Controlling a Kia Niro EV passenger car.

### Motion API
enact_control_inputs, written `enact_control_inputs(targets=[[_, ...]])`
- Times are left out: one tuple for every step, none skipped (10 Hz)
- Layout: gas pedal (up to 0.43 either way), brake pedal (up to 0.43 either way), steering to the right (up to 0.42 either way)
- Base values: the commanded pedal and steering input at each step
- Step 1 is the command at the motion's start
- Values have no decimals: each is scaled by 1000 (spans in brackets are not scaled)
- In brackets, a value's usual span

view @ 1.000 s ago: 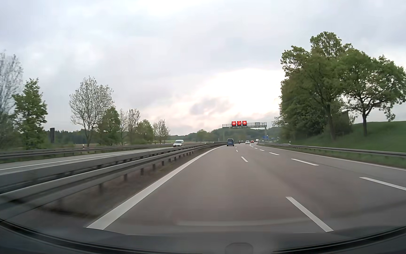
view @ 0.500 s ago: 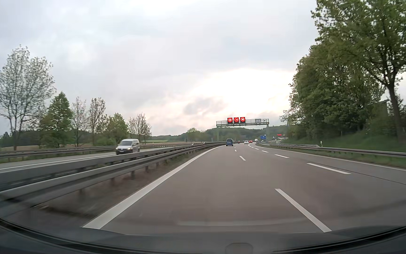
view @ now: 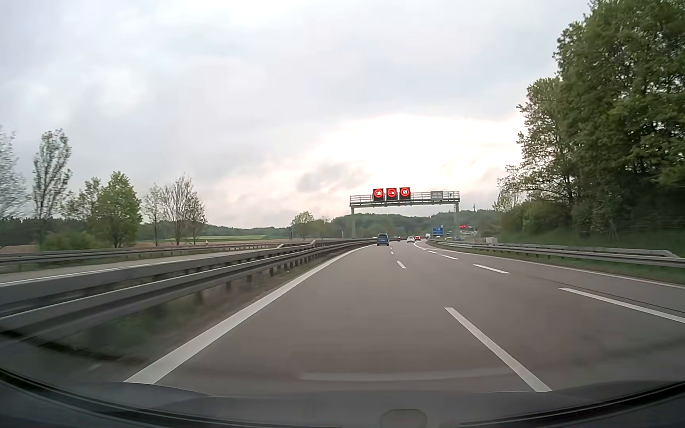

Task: Follow the waypoints while adhering to traffic rules and regulations

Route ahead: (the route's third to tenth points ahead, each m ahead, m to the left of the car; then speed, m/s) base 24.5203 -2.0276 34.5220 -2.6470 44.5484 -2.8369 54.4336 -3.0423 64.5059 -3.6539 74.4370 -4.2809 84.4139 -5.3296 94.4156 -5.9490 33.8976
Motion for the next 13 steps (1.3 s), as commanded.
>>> enact_control_inputs(targets=[[248,0,14],[248,0,14],[240,0,14],[240,0,14],[240,0,14],[240,0,14],[240,0,14],[240,0,14],[228,0,13],[220,0,12],[220,0,12],[220,0,11],[220,0,12]])
